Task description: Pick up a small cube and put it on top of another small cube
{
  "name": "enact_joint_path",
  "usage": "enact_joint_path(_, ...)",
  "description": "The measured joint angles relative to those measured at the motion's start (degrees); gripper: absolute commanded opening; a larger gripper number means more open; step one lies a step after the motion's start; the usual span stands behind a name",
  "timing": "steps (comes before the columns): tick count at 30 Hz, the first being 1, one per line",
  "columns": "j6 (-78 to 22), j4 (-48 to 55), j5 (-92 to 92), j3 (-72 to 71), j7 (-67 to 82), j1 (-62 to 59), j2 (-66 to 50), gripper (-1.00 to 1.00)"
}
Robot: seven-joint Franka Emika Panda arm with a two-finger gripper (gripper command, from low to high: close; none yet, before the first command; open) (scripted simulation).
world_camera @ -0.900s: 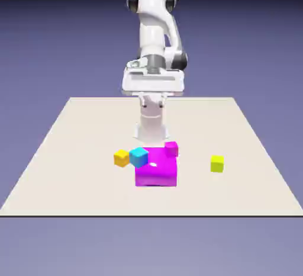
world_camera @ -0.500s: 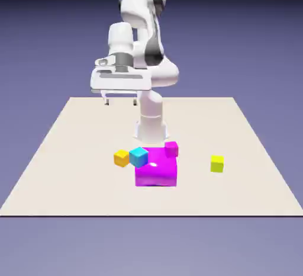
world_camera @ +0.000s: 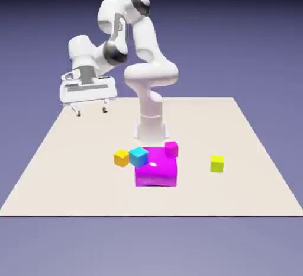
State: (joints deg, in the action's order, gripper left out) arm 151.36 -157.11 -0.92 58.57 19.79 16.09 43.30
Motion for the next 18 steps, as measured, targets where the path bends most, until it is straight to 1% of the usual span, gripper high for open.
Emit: enact_joint_path(18,-14.5,2.5,-0.6,37.4,39.7,9.8,6.8,0.0)
